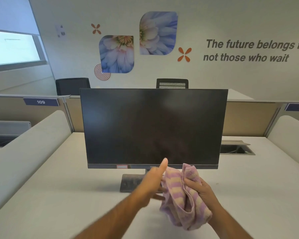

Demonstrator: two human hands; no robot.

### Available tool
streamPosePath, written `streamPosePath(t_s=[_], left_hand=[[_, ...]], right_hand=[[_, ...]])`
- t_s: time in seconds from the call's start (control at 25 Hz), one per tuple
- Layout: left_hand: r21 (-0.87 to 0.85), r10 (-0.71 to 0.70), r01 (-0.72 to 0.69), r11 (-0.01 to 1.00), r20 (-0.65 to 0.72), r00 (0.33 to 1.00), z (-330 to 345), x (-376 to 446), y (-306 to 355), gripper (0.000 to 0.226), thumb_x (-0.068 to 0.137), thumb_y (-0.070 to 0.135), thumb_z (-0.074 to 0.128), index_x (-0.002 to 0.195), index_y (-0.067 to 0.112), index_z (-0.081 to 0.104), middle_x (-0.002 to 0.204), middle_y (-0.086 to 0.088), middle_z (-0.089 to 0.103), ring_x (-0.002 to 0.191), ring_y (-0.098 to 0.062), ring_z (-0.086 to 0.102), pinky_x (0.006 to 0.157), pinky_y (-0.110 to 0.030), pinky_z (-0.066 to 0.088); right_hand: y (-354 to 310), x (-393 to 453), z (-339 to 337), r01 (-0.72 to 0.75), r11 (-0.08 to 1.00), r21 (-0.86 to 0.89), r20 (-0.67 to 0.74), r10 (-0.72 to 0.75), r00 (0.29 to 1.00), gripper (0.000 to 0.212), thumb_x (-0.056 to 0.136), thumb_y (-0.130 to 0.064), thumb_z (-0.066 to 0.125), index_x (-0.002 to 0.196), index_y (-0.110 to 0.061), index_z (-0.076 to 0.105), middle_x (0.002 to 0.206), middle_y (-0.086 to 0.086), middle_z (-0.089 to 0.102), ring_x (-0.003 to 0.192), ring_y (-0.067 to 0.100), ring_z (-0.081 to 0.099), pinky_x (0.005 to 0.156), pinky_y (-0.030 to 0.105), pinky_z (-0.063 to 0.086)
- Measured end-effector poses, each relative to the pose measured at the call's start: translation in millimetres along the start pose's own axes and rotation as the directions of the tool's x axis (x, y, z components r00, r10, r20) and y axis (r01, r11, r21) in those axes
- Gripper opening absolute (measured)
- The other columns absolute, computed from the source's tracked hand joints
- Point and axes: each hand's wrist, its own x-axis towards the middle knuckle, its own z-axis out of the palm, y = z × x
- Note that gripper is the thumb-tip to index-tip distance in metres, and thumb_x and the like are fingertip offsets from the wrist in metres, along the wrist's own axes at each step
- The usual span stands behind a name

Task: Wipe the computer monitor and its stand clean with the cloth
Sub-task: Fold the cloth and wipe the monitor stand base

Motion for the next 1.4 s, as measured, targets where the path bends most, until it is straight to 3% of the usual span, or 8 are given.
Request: streamPosePath(t_s=[0.16, 0.36, 0.52, 0.72, 0.92, 1.04, 1.16, 1.4], left_hand=[[-0.187, -0.077, 0.097, 0.978, 0.111, 0.991, 24, -12, -12, 0.074, 0.079, 0.086, 0.027, 0.113, 0.034, 0.065, 0.113, 0.006, 0.072, 0.105, -0.021, 0.068, 0.102, -0.042, 0.052], [-0.254, -0.055, 0.131, 0.958, 0.287, 0.956, 17, -17, 0, 0.064, 0.085, 0.078, 0.021, 0.108, 0.032, 0.059, 0.108, 0.014, 0.068, 0.098, -0.015, 0.068, 0.076, -0.022, 0.056], [-0.133, -0.024, 0.079, 0.988, 0.371, 0.929, 4, -5, -6, 0.068, 0.087, 0.078, 0.018, 0.127, 0.034, 0.051, 0.135, 0.004, 0.060, 0.122, -0.024, 0.061, 0.081, -0.022, 0.054], [0.164, 0.124, -0.084, 0.983, -0.254, 0.959, -12, 25, -32, 0.044, 0.093, 0.062, 0.050, 0.101, 0.021, 0.063, 0.100, 0.001, 0.069, 0.087, -0.014, 0.065, 0.087, -0.038, 0.059], [-0.110, -0.412, 0.455, 0.884, 0.278, 0.868, -23, 18, -63, 0.050, 0.083, 0.051, 0.074, 0.115, 0.016, 0.060, 0.123, -0.016, 0.066, 0.096, -0.034, 0.072, 0.080, -0.049, 0.060], [-0.319, -0.292, 0.370, 0.872, 0.266, 0.919, -5, 17, -70, 0.029, 0.088, 0.018, 0.074, 0.113, 0.003, 0.069, 0.103, -0.017, 0.075, 0.092, -0.032, 0.074, 0.082, -0.046, 0.061], [-0.441, -0.170, 0.225, 0.869, 0.161, 0.972, 6, 22, -68, 0.044, 0.082, -0.001, 0.075, 0.122, 0.005, 0.059, 0.108, -0.019, 0.072, 0.090, -0.032, 0.075, 0.075, -0.042, 0.062], [-0.168, 0.151, -0.133, 0.977, 0.098, 0.984, 24, 9, -44, 0.052, 0.082, 0.017, 0.081, 0.123, 0.029, 0.050, 0.105, -0.005, 0.071, 0.095, -0.022, 0.072, 0.079, -0.033, 0.062]], right_hand=[[17, 3, 17, 0.019, 0.997, -0.074, -0.004, -0.019, 1.000, 0.056, 0.078, -0.043, 0.072, 0.126, -0.015, 0.063, 0.109, 0.013, 0.075, 0.098, 0.035, 0.073, 0.094, 0.054, 0.057], [26, 5, 22, -0.083, 0.996, 0.020, 0.107, 0.080, 0.991, 0.069, 0.077, -0.050, 0.081, 0.132, -0.015, 0.057, 0.119, 0.020, 0.070, 0.109, 0.041, 0.069, 0.100, 0.057, 0.053], [26, 5, 22, -0.116, 0.992, -0.055, 0.200, 0.124, 0.972, 0.059, 0.076, -0.014, 0.082, 0.129, -0.008, 0.057, 0.103, 0.017, 0.076, 0.093, 0.032, 0.075, 0.071, 0.037, 0.062], [32, 3, 13, -0.229, 0.973, 0.037, 0.215, 0.216, 0.953, 0.071, 0.049, -0.015, 0.086, 0.113, 0.005, 0.063, 0.087, 0.020, 0.070, 0.074, 0.032, 0.069, 0.065, 0.038, 0.058], [26, -10, 6, -0.280, 0.928, 0.245, 0.287, 0.207, 0.935, 0.075, 0.009, -0.009, 0.099, 0.076, 0.008, 0.070, 0.068, 0.018, 0.065, 0.054, 0.032, 0.066, 0.050, 0.039, 0.059], [21, -16, 3, -0.290, 0.908, 0.303, 0.304, 0.196, 0.932, 0.074, 0.000, -0.005, 0.100, 0.065, 0.009, 0.069, 0.061, 0.019, 0.064, 0.047, 0.034, 0.065, 0.042, 0.040, 0.056], [27, -10, -8, -0.256, 0.925, 0.280, 0.263, 0.183, 0.948, 0.084, 0.022, -0.008, 0.099, 0.097, 0.013, 0.067, 0.083, 0.025, 0.068, 0.066, 0.040, 0.070, 0.057, 0.045, 0.061], [45, -2, 1, -0.131, 0.960, 0.246, 0.148, 0.097, 0.984, 0.083, 0.064, -0.026, 0.091, 0.135, 0.001, 0.057, 0.121, 0.033, 0.065, 0.108, 0.046, 0.066, 0.091, 0.052, 0.055]])
